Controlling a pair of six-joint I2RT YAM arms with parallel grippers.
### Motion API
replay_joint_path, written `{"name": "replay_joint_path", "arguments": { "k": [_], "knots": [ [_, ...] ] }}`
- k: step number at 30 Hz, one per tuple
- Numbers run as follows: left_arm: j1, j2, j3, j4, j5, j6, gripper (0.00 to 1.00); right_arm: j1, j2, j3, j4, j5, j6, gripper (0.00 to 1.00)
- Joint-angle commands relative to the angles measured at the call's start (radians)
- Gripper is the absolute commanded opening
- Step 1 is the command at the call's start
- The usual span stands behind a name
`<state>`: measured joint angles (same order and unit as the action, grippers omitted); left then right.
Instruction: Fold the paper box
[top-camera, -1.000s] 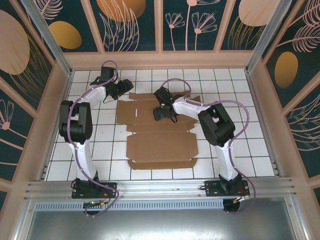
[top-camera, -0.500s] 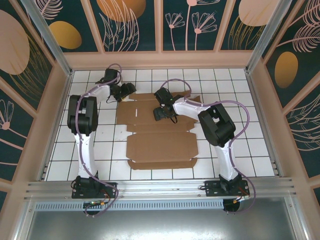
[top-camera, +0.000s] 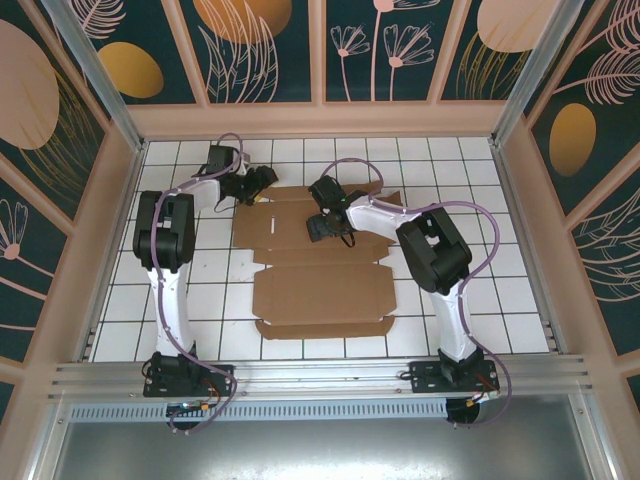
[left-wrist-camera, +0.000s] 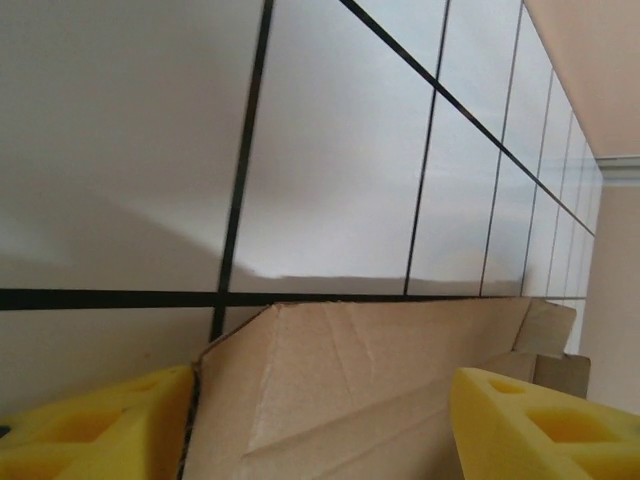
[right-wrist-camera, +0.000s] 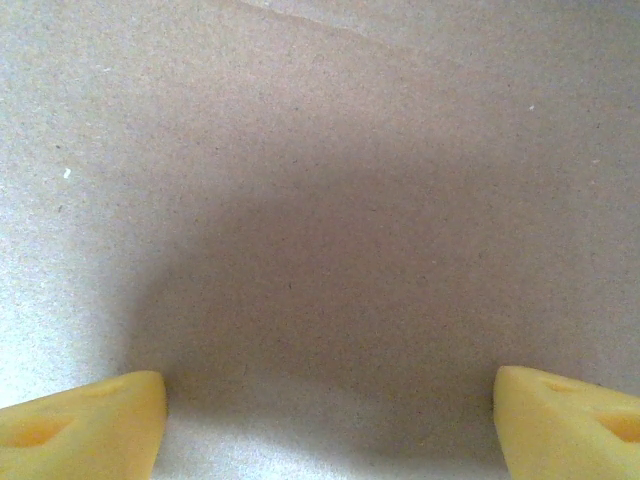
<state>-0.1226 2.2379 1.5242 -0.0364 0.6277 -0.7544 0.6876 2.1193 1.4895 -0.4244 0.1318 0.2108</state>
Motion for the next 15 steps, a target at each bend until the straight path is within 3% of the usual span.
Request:
{"name": "replay_joint_path", "arguments": {
  "k": [1,15],
  "knots": [
    [-0.027,-0.057,-0.014,0.085,0.076,-0.051,0.66,0.007,0.065,-0.042,-0.031,0.003,0.009,0.84],
    [-0.083,0.015,0.086,-0.039,0.026,-0.002,0.64,0.009,0.059,-0.074,-0.028,0.007,0.004,0.84]
  ]
}}
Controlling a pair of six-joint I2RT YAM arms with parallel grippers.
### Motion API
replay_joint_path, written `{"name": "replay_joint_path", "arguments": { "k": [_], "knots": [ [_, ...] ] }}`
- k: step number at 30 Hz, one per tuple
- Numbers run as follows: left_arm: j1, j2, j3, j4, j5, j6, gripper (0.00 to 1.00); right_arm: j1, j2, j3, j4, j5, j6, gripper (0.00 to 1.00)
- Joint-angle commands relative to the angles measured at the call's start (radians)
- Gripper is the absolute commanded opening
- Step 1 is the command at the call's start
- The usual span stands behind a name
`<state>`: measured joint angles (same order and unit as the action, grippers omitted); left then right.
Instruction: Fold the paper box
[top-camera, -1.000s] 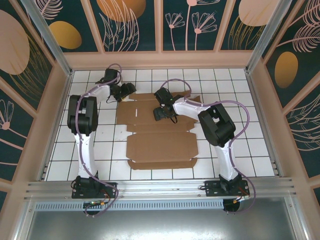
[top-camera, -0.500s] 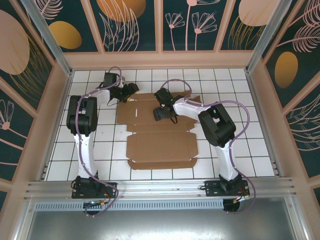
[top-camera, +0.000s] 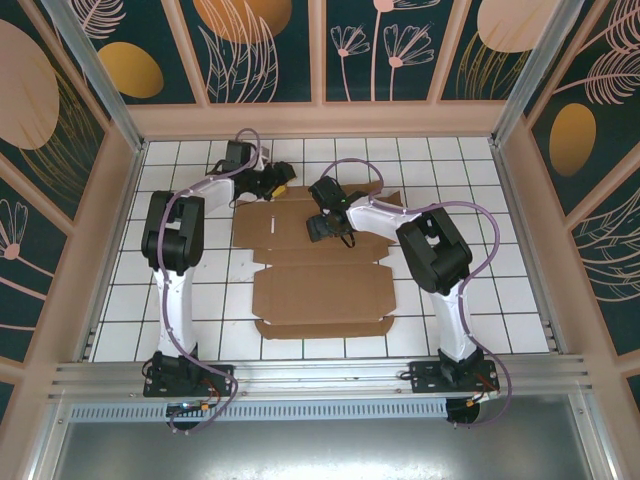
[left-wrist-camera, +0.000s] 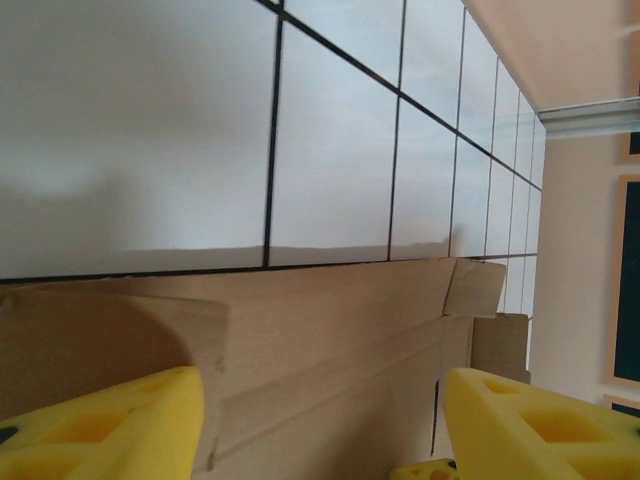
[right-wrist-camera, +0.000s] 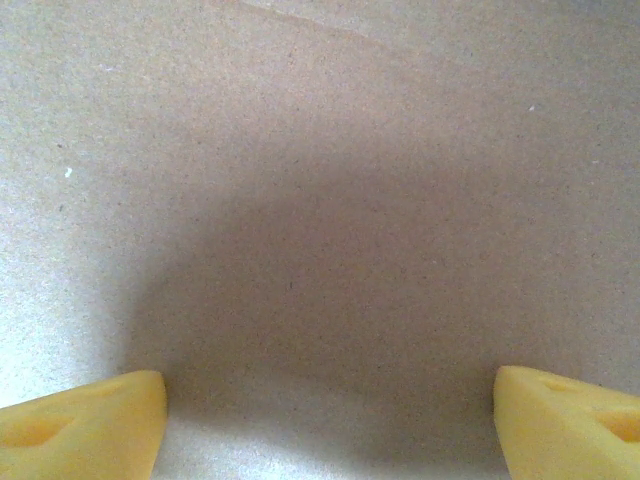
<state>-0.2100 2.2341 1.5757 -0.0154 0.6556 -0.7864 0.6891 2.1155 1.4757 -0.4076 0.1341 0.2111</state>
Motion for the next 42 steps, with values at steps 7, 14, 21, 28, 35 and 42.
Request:
{"name": "replay_joint_path", "arguments": {
  "k": [7,14,21,28,35,42],
  "knots": [
    [0.083,-0.260,-0.110,-0.122,-0.116,0.125,0.65,0.007,0.050,-0.079,-0.033,-0.013,-0.018,0.84],
    [0.168,-0.425,-0.354,-0.241,-0.362,0.217,0.64,0.008,0.044,-0.092,-0.009,-0.034,-0.025,0.84],
    [0.192,-0.407,-0.440,-0.222,-0.287,0.271,0.67,0.009,0.026,-0.126,0.019,-0.059,-0.040,0.84],
    [0.191,-0.317,-0.413,-0.248,-0.212,0.349,0.65,0.008,0.022,-0.123,0.023,-0.080,-0.045,0.82],
    [0.192,-0.261,-0.409,-0.222,-0.151,0.373,0.60,0.009,0.016,-0.129,0.029,-0.096,-0.051,0.81],
    [0.192,-0.273,-0.475,-0.057,0.072,0.311,0.49,0.009,0.021,-0.133,0.031,-0.093,-0.050,0.80]
  ]
}}
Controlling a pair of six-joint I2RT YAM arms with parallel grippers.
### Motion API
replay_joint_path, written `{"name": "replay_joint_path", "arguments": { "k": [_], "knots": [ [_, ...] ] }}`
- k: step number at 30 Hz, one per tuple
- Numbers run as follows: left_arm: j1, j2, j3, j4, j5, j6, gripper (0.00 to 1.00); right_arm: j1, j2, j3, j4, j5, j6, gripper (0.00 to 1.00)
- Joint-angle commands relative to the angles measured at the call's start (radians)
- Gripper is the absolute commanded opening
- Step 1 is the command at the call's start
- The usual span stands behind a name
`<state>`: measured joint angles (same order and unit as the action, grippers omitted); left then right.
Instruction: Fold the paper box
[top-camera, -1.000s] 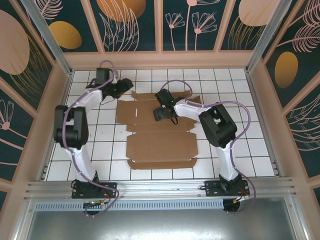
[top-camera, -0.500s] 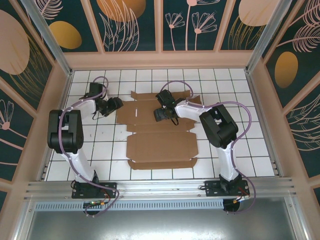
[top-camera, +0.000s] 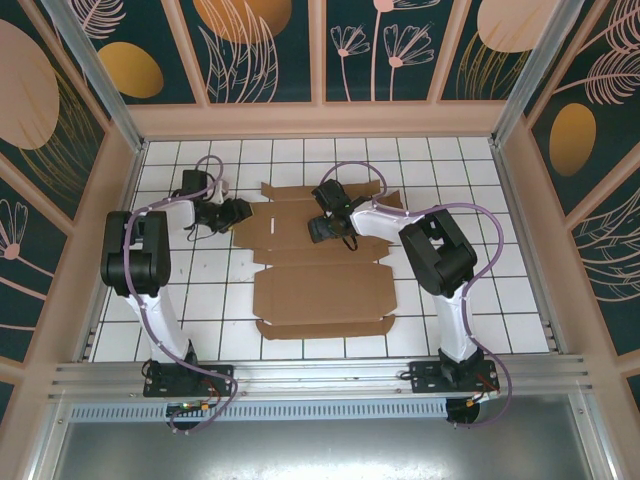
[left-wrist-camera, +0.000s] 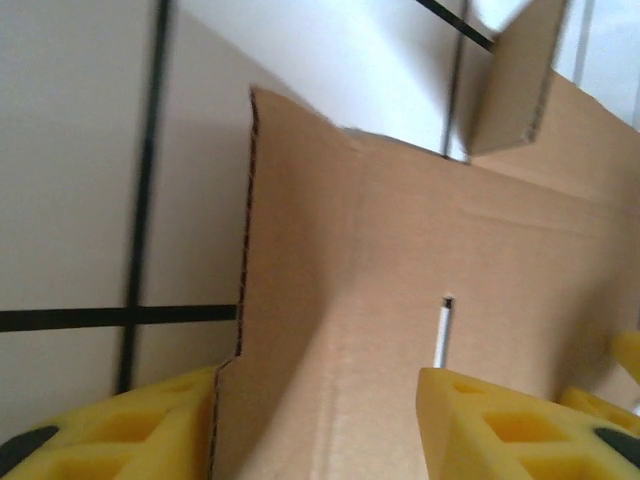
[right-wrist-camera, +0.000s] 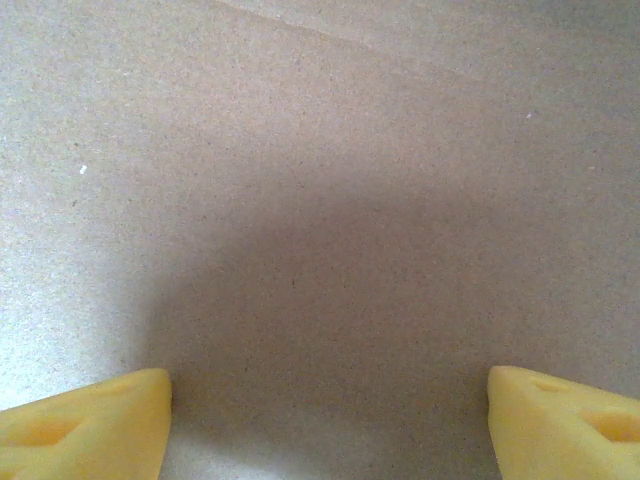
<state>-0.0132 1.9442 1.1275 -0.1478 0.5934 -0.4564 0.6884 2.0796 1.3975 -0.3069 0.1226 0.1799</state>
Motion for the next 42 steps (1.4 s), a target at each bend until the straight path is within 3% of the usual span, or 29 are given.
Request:
{"name": "replay_joint_path", "arguments": {
  "k": [1,10,16,18,21,24,35,38,42],
  "knots": [
    [-0.006,0.018,-0.031,0.084,0.151,-0.021,0.48,0.009,0.056,-0.055,-0.069,-0.083,-0.018,0.80],
    [-0.020,0.045,-0.061,0.140,0.228,-0.060,0.46,0.010,0.053,-0.059,-0.066,-0.086,-0.015,0.79],
    [-0.045,-0.023,-0.051,0.149,0.240,-0.090,0.44,0.010,0.053,-0.064,-0.062,-0.085,-0.010,0.79],
    [-0.054,-0.054,-0.045,0.156,0.247,-0.110,0.49,0.010,0.053,-0.065,-0.060,-0.087,-0.009,0.78],
    [-0.089,-0.076,-0.023,0.149,0.258,-0.123,0.64,0.010,0.053,-0.065,-0.061,-0.087,-0.008,0.78],
    [-0.131,-0.068,0.005,0.142,0.259,-0.133,0.70,0.010,0.053,-0.065,-0.060,-0.082,-0.009,0.79],
    [-0.239,0.086,0.077,0.158,0.179,-0.193,0.72,0.008,0.043,-0.070,-0.058,-0.068,-0.002,0.80],
    [-0.242,0.083,0.070,0.187,0.163,-0.222,0.72,0.007,0.043,-0.071,-0.061,-0.065,-0.003,0.80],
    [-0.240,0.015,0.102,0.101,0.067,-0.175,0.71,0.007,0.040,-0.073,-0.063,-0.061,-0.002,0.80]
  ]
}}
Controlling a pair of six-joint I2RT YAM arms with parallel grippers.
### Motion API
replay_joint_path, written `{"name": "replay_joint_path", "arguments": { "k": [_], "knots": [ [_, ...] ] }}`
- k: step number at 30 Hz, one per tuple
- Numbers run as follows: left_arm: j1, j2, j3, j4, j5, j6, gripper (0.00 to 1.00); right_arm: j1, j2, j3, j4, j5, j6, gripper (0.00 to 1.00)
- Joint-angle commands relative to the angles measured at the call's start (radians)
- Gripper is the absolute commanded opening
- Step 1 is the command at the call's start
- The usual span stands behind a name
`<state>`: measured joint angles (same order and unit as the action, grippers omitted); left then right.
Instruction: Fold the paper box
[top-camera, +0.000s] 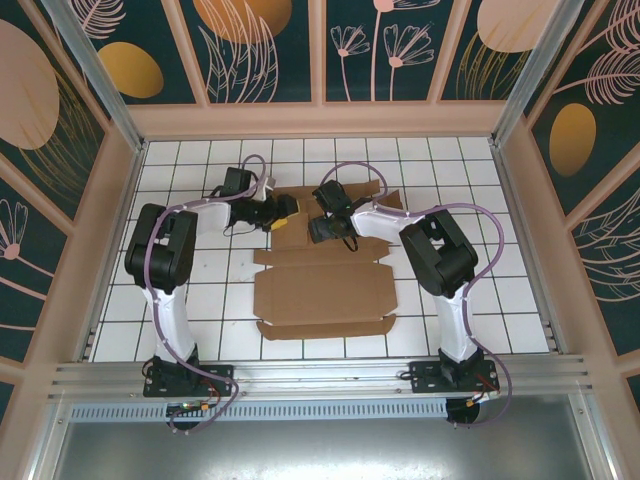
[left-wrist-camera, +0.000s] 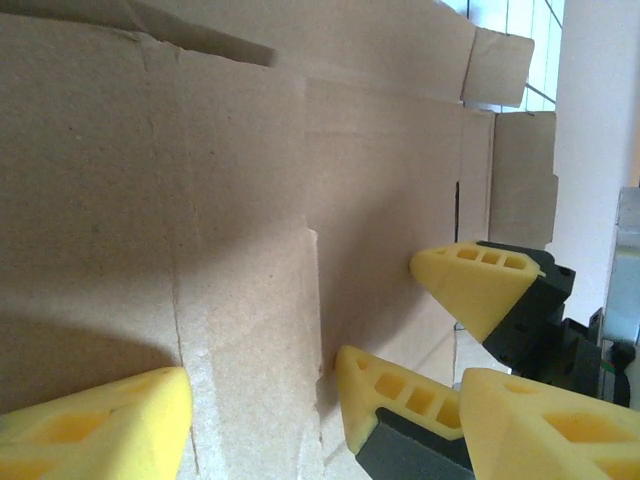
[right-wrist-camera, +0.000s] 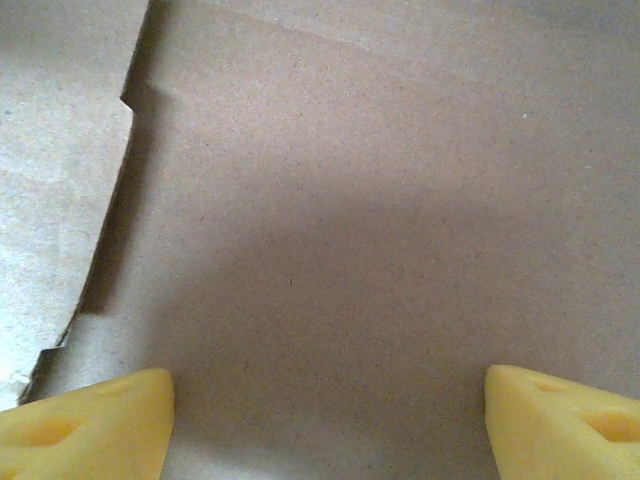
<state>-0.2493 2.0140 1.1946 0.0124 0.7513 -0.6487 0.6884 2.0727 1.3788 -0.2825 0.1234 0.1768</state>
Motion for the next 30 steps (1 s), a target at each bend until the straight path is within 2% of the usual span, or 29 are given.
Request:
{"name": "replay_joint_path", "arguments": {
  "k": [1,6,12,15,18,21,24,26,30],
  "knots": [
    [0.001,-0.077,0.044,-0.088,-0.119,0.032,0.71,0.007,0.044,-0.056,-0.087,-0.062,0.002,0.80],
    [0.031,-0.199,0.052,-0.232,-0.312,0.113,0.74,0.008,0.039,-0.058,-0.082,-0.064,0.004,0.80],
    [0.045,-0.243,-0.002,-0.251,-0.347,0.142,0.73,0.009,0.050,-0.051,-0.081,-0.070,0.004,0.80],
    [0.045,-0.242,0.000,-0.277,-0.397,0.168,0.68,0.011,0.050,-0.055,-0.081,-0.068,0.003,0.79],
    [0.045,-0.220,0.017,-0.308,-0.455,0.187,0.58,0.011,0.051,-0.058,-0.081,-0.065,0.001,0.79],
    [0.044,-0.177,0.050,-0.361,-0.521,0.202,0.34,0.011,0.049,-0.055,-0.080,-0.062,0.001,0.79],
    [0.025,-0.131,0.099,-0.433,-0.650,0.217,0.09,0.013,0.052,-0.052,-0.080,-0.061,0.000,0.79],
    [-0.009,-0.091,0.143,-0.489,-0.751,0.236,0.02,0.012,0.060,-0.047,-0.083,-0.053,-0.001,0.78],
    [-0.084,-0.021,0.207,-0.552,-0.897,0.247,0.00,0.015,0.076,-0.042,-0.090,-0.026,0.001,0.78]
  ]
}}
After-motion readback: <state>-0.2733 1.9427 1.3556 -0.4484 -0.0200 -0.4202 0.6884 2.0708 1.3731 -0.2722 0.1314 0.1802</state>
